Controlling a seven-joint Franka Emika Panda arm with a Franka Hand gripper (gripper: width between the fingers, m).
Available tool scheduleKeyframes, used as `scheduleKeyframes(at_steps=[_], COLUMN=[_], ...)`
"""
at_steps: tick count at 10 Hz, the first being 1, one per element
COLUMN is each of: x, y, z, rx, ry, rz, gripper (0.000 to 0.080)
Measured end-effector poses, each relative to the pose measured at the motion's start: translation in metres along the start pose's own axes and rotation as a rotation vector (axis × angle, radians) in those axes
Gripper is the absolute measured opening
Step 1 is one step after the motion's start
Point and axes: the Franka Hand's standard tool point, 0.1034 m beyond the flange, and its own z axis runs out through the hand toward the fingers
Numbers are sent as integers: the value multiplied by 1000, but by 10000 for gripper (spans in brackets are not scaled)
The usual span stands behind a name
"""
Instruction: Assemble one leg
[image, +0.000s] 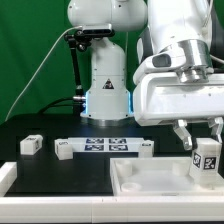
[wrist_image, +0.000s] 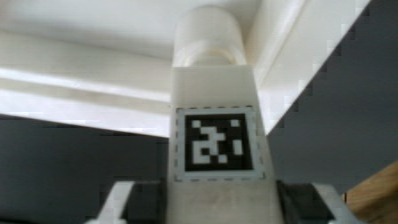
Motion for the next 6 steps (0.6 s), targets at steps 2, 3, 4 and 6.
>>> scheduleKeyframes(at_steps=[2,3,4,6], x=[0,-1,-1,-2], y=[2,2,3,2], z=[1,1,1,2], rx=[-9,-14,-15,-11], ry=[29,51,51,32], rz=[2,2,5,5], gripper=[291,291,291,291])
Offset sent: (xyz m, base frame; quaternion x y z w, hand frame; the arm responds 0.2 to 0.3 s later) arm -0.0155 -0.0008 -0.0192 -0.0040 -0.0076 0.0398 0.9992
